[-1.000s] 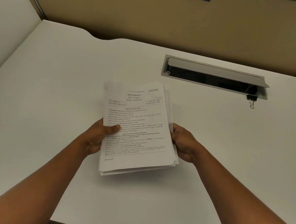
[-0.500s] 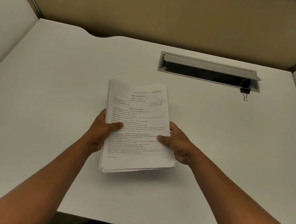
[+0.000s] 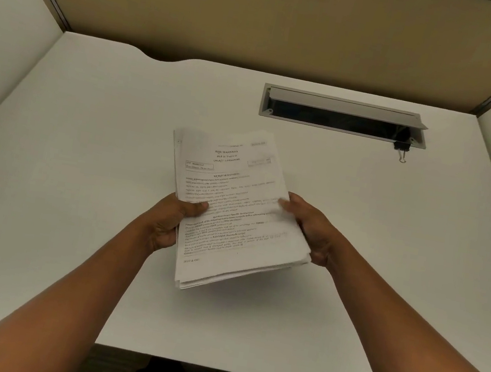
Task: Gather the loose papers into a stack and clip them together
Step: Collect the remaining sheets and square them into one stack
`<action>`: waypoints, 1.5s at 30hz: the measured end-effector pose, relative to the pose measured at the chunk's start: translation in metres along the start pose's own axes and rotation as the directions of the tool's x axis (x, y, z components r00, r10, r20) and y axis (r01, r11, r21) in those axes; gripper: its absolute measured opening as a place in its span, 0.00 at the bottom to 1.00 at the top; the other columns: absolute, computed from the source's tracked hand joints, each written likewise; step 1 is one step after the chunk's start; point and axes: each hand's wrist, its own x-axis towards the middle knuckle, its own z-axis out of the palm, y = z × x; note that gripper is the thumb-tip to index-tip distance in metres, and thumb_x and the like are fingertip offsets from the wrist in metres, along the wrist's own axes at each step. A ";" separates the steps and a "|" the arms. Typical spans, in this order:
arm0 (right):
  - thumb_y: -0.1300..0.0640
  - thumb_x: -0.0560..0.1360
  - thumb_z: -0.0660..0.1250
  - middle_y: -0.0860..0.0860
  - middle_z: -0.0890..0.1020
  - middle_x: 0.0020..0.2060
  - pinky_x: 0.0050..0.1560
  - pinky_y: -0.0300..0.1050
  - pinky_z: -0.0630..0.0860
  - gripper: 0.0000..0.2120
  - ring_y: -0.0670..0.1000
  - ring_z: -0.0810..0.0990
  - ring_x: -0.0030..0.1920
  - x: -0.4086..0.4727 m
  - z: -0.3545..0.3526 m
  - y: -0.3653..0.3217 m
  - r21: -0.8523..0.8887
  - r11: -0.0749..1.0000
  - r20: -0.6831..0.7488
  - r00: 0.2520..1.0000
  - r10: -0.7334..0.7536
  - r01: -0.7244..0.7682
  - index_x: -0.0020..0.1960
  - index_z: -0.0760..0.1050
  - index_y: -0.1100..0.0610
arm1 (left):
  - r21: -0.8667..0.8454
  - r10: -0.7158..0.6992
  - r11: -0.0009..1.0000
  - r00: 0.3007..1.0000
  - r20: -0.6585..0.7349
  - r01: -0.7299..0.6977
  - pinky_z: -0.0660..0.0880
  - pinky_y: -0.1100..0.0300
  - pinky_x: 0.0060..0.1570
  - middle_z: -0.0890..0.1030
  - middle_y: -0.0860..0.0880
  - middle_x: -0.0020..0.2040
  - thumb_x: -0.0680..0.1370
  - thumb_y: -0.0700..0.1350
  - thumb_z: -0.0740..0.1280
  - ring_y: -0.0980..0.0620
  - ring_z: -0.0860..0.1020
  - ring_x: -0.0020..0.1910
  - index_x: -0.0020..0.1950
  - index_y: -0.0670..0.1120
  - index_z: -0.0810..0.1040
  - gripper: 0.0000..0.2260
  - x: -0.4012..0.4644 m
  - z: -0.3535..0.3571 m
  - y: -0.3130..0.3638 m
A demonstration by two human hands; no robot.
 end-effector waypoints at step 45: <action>0.76 0.73 0.67 0.58 0.84 0.58 0.56 0.64 0.81 0.22 0.62 0.83 0.58 0.010 -0.010 -0.025 0.045 0.964 -0.229 0.942 -0.244 0.261 0.62 0.78 0.57 | -0.033 0.303 0.949 0.938 -0.170 -0.313 0.81 0.46 0.56 0.82 0.42 0.65 0.78 0.32 0.66 0.41 0.81 0.62 0.72 0.43 0.74 0.21 0.016 -0.026 0.058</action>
